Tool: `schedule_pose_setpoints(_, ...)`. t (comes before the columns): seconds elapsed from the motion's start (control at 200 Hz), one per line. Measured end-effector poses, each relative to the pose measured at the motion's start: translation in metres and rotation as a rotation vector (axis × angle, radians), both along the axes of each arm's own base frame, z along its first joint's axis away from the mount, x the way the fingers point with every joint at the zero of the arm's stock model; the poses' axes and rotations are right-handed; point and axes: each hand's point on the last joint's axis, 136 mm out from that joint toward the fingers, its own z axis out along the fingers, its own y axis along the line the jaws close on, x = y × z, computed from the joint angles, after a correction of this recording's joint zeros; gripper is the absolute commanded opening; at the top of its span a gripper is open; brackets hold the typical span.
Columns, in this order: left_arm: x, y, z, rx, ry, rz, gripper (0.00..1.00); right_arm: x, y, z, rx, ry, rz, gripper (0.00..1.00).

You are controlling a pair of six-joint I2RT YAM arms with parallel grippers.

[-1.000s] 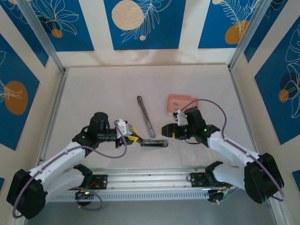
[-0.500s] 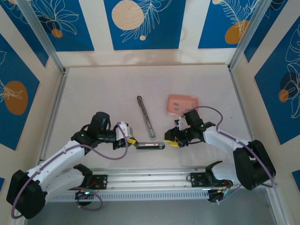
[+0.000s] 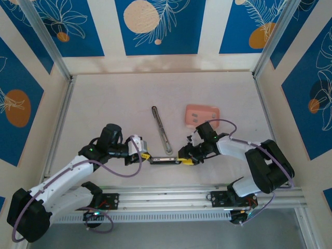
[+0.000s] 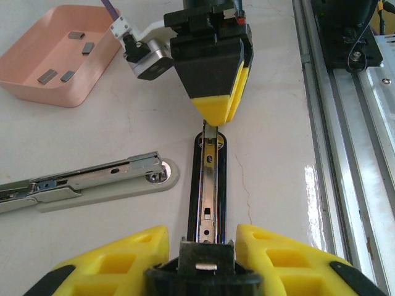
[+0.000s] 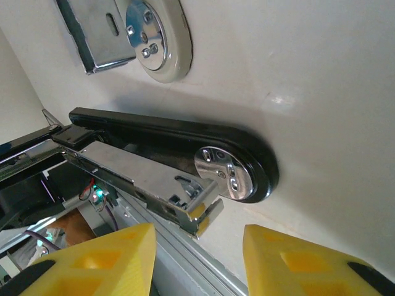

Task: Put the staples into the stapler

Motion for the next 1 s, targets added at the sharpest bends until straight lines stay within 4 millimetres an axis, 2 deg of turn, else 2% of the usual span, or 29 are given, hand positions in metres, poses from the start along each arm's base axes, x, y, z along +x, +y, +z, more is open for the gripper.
schedule_pose_setpoints(0.285,0.000,0.002,-0.004,0.017,0.007,0.009,0.15,0.004,0.005,-0.001,0.003,-0.003,0.012,0.36)
schedule_pose_setpoints(0.665,0.000,0.002,-0.004,0.020,0.009,0.011,0.15,0.005,0.011,-0.007,-0.010,0.017,0.029,0.40)
schedule_pose_setpoints(1.0,0.000,0.004,-0.004,0.046,0.021,0.020,0.15,0.005,0.018,-0.009,-0.012,0.014,0.053,0.32)
